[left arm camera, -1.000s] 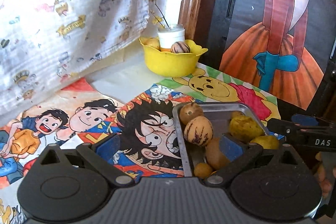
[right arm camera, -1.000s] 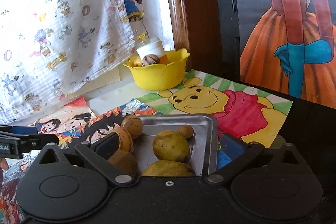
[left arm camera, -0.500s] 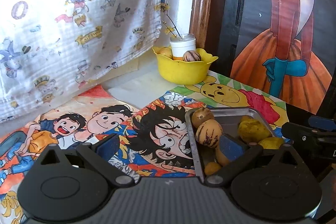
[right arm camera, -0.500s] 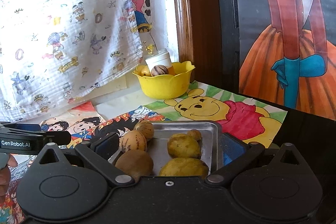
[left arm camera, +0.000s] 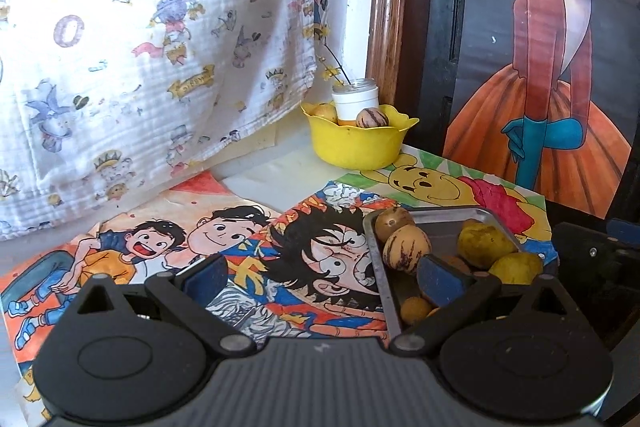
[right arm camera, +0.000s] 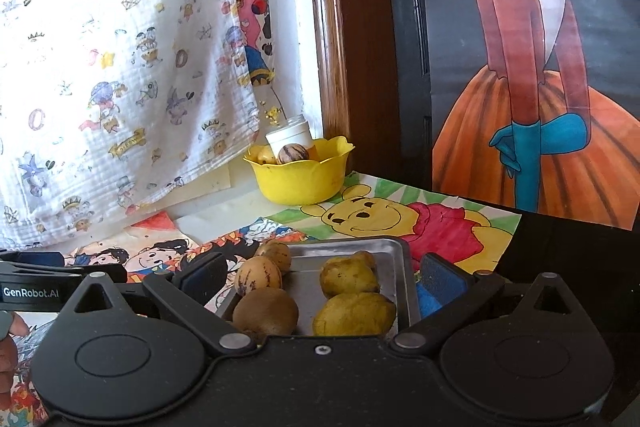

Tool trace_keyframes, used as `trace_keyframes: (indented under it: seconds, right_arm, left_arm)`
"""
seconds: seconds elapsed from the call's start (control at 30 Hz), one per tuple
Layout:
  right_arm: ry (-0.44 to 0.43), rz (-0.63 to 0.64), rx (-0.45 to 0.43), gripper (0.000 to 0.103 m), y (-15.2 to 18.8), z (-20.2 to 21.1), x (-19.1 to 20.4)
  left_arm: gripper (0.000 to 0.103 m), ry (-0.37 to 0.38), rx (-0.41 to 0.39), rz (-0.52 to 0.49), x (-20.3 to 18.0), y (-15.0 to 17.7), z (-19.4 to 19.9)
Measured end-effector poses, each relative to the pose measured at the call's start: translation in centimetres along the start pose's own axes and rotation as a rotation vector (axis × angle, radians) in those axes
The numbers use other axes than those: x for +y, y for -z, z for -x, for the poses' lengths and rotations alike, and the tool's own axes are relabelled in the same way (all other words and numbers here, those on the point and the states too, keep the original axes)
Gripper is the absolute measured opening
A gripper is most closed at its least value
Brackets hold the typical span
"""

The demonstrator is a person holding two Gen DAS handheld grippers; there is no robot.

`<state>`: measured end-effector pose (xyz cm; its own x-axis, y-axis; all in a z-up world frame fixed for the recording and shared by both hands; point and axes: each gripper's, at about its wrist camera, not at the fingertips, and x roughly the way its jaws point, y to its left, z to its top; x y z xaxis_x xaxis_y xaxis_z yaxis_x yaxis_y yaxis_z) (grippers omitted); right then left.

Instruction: Organize fruits

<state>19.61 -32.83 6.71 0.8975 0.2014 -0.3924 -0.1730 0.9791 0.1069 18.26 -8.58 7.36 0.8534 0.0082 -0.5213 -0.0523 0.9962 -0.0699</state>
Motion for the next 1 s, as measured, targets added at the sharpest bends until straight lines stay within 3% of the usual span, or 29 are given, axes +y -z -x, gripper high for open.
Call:
trace_keyframes:
  seconds: [0.57,1.0]
  right_arm:
    - [0.058,-0.025,-0.039,0.102,2.2,4.4,3.0]
    - [0.073,0.041,-0.085,0.102,5.1,7.1,7.0]
  left_arm:
    - [0.103,-0.006,-0.01,0.035,2.1,2.4,2.9]
    - [0.103,0.024,-0.061,0.091,4.6,5.1,5.9]
